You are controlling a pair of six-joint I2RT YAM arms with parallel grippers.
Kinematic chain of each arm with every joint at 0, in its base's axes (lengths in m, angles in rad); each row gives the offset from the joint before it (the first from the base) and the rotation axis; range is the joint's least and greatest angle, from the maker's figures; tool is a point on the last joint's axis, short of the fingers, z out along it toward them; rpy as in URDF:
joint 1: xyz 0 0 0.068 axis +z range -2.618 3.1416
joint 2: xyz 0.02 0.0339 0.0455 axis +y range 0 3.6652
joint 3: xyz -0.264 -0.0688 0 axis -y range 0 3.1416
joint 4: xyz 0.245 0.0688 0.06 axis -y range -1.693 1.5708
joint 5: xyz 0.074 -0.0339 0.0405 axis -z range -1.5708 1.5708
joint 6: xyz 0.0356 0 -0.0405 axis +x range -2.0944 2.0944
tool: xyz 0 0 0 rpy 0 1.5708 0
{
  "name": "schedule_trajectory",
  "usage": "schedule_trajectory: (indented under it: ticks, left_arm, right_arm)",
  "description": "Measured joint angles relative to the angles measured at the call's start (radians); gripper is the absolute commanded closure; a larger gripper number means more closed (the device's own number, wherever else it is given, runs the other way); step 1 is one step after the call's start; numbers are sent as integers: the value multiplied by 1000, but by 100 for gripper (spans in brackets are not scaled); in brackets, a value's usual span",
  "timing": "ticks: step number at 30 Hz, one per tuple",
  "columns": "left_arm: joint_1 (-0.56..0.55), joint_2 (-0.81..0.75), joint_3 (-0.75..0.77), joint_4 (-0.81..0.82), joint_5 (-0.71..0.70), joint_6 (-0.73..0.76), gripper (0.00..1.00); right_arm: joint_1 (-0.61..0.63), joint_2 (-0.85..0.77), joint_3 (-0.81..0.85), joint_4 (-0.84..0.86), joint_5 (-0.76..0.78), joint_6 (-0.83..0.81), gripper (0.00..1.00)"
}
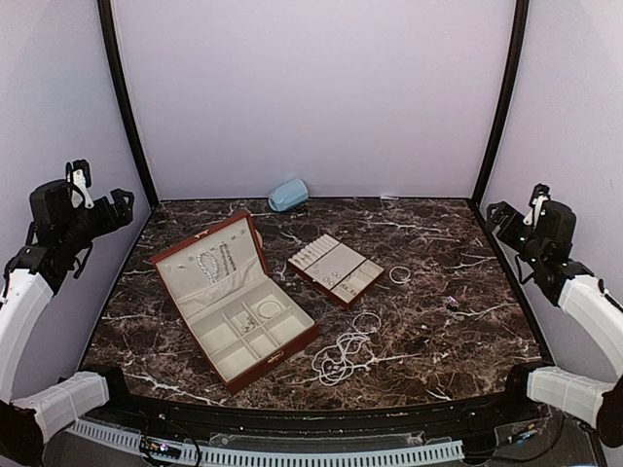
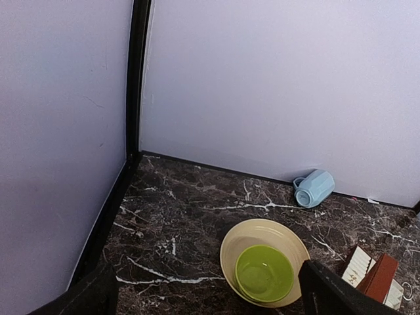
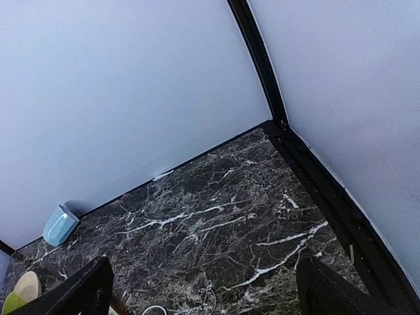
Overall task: Organize the mixed jewelry
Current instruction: Move the jewelry box to the center of the board.
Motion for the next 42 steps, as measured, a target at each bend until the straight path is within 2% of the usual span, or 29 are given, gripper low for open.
schedule_trajectory:
  ticks: [8,11,15,18,20,26,32,37,42]
  left_arm:
    - [0,34,1,-1,8,-13,1]
    - [0,35,1,-1,18,-20,1]
    - [0,34,6,0,53,-38,1]
    - [0,32,16,0,79,-41,1]
    - [0,33,27,0,87,-41,1]
    - [0,101,66,20,100,-49,1]
    - [5,134,56,26,105,-60,1]
    - [7,64,23,38,80,-60,1]
    - [13,3,8,43,42,-50,1]
  right_arm:
    - [0,1,21,-33,21,5,2]
    - [0,11,40,-51,20,1,5]
    - [0,48,103,-100,-79,-53,14]
    - [26,116,199,-178,-143,-102,14]
    - [92,158,247,-215,-163,-127,15]
    - [445,325,357,-325,-190,-174,20]
    - [738,542,466,-344,-161,-173,24]
    - [891,736,600,-334,-138,-174,35]
    - [990,903,711,-299,-135,-176,40]
